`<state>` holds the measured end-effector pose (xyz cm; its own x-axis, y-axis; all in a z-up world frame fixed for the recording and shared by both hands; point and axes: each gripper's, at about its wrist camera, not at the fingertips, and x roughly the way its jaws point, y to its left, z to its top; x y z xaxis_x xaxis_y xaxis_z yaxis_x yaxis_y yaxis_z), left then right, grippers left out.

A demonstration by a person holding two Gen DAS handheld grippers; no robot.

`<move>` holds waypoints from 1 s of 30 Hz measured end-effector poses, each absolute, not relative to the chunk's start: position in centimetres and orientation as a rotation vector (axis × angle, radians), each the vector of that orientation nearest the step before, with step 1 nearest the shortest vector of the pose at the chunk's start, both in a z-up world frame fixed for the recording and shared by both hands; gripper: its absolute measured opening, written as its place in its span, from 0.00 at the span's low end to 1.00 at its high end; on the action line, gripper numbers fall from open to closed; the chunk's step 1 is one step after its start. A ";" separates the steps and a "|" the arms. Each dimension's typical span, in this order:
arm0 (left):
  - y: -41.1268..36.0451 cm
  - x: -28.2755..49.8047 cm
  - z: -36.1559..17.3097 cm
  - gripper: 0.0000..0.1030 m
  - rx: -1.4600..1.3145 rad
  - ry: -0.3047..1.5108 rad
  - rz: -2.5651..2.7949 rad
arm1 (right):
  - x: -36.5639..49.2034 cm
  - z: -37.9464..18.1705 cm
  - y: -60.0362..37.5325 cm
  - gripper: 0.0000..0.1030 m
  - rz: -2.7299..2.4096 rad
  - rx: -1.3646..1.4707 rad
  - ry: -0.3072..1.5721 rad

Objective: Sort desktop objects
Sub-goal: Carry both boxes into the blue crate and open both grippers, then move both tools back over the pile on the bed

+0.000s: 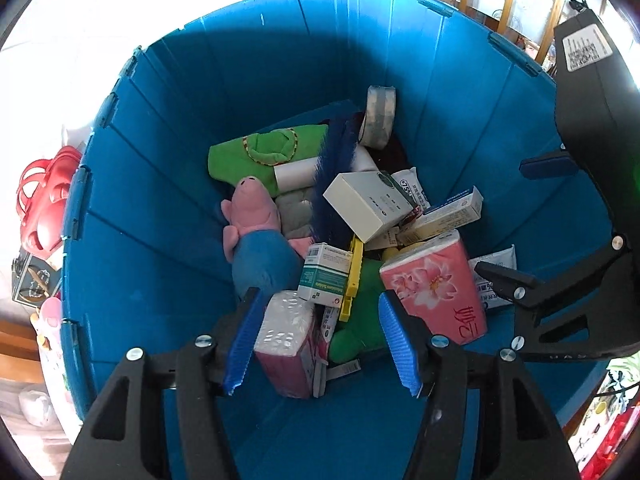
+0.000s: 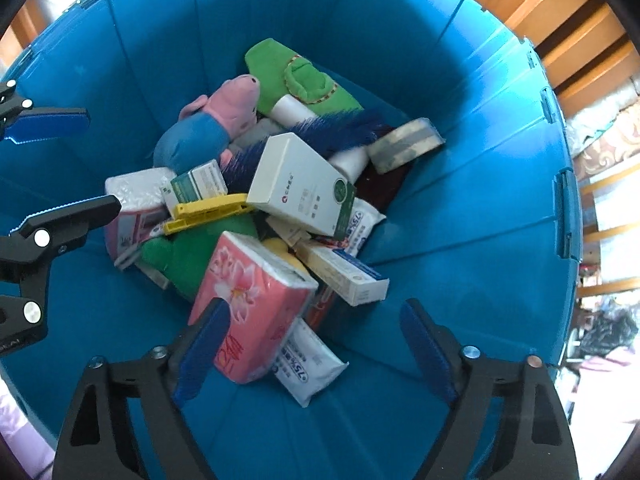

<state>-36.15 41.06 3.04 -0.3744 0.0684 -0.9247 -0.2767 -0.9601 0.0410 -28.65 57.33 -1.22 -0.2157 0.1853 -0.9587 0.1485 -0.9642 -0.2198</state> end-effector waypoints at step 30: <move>16.7 -28.1 9.5 0.68 -1.480 -0.005 2.969 | -34.6 8.0 36.9 1.00 2.820 -1.700 -0.574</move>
